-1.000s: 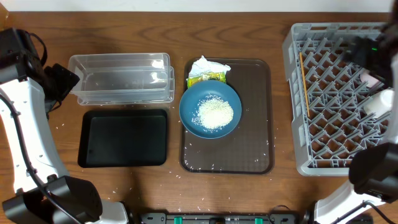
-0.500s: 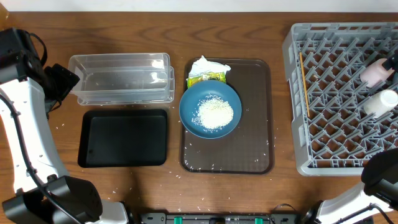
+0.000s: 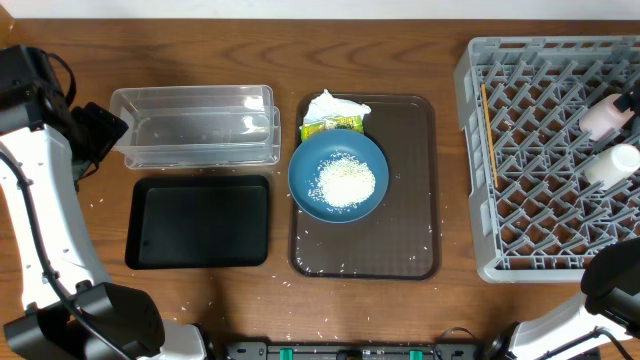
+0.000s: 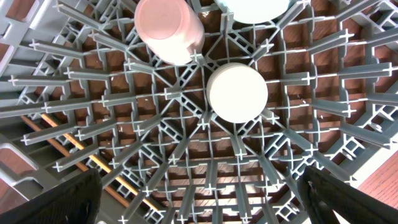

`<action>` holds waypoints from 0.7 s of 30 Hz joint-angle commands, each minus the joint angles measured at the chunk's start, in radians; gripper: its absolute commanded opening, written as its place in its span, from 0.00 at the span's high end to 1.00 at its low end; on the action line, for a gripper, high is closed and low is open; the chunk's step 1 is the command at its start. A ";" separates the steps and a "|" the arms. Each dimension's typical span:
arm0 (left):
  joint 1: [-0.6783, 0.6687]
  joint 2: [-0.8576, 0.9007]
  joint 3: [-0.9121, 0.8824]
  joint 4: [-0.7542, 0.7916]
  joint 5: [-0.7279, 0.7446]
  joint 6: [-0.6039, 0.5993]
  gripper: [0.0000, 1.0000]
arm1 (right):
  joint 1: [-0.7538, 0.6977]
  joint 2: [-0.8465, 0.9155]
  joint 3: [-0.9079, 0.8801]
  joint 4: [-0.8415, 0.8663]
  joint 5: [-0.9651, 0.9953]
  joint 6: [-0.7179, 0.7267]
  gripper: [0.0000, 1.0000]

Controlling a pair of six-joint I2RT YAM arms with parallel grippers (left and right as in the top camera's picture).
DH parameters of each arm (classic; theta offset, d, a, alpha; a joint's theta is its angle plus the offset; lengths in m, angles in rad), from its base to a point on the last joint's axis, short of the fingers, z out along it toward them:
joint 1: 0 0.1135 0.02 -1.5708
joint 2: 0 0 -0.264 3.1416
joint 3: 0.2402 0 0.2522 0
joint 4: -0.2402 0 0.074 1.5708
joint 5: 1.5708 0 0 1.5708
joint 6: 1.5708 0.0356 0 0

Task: Sort waste into correct bins and load items into the dishwasher rack
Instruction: 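Reach the left gripper over to the blue plate of rice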

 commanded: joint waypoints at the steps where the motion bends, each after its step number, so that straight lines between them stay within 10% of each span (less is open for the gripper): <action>1: 0.003 -0.014 0.016 -0.004 -0.006 -0.009 0.02 | -0.007 0.002 0.004 0.000 -0.004 0.013 0.01; 11: 0.003 -0.014 0.016 0.036 0.011 -0.089 0.02 | -0.006 0.002 0.004 0.000 -0.004 0.013 0.01; 18: -0.078 -0.013 -0.024 0.056 0.659 0.202 0.02 | -0.006 0.002 0.004 0.000 -0.004 0.013 0.01; 21: -0.180 -0.013 -0.029 0.061 0.718 0.271 0.02 | -0.006 0.002 0.004 0.000 -0.005 0.013 0.01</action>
